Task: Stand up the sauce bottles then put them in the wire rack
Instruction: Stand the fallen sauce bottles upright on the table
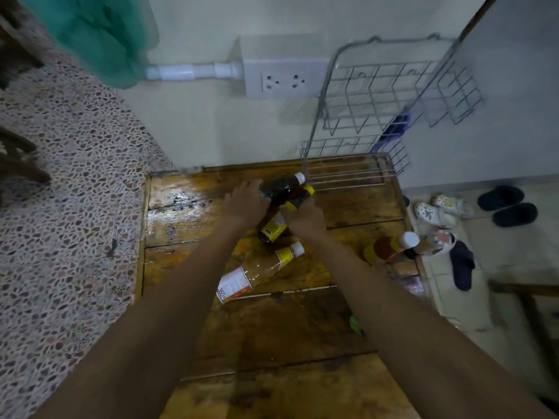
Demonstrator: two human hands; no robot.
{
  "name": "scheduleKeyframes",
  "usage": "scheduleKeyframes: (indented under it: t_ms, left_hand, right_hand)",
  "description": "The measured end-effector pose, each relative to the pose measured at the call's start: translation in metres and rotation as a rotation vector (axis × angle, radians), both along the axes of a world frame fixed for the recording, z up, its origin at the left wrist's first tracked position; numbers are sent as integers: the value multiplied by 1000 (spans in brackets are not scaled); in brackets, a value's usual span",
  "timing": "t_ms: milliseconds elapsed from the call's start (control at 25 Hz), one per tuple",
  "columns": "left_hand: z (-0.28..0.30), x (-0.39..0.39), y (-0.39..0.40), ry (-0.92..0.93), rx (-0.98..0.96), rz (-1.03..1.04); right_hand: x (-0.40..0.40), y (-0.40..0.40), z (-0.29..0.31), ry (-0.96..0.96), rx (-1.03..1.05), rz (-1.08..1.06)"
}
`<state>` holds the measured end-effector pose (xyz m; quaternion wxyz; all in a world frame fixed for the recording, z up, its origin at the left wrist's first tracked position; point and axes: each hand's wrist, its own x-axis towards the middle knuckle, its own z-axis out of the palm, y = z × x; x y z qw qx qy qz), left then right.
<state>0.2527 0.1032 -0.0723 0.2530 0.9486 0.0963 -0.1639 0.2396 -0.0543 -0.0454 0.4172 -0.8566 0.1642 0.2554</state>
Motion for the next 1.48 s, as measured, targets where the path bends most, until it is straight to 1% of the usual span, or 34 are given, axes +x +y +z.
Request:
scheduleKeyframes:
  t_ms: [80,160,280,400,440,520,560,720,800,880,1000,1120,1200,1320,1480]
  left_hand:
    - [-9,9,2,39,81,-62]
    - [-14,12,1,45,164,-140]
    - [-14,14,-1,23,175,-191]
    - [-8,11,-4,-3,167,-197]
    - [-5,6,-4,-9,153,-188]
    - [3,-6,-1,-22,74,-149]
    - [6,-13,1,-42,4,-113]
    - [24,-51,-5,-234,-289,-18]
    - [34,-67,-18,-289,-438,11]
    - [41,-76,-36,-280,-551,-10]
    - [48,-75,-69,-192,-636,-129]
    - [45,-65,-100,-103,-569,-314]
    - [40,-61,-114,-16,-536,-400]
    - [32,-58,-128,65,-523,-407]
    - [23,-56,-129,77,-577,-393]
  right_hand:
    - [8,12,-15,101,32,-176]
    - [12,16,-26,144,35,-241]
    - [16,15,-35,122,58,-282]
    - [15,12,-31,179,189,-369]
    - [12,10,-28,168,239,-397]
    - [1,4,-16,76,348,-433]
    - [-6,2,-8,2,366,-412]
    - [-36,-12,36,-408,152,-138]
    - [-57,-22,53,-555,68,-84]
    - [-84,-34,63,-627,-19,-115]
    - [-120,-46,62,-571,-110,-220]
    - [-136,-55,55,-463,-158,-288]
    - [-137,-62,52,-396,-186,-298]
    - [-140,-71,44,-334,-206,-329]
    - [-147,-69,36,-360,-186,-406]
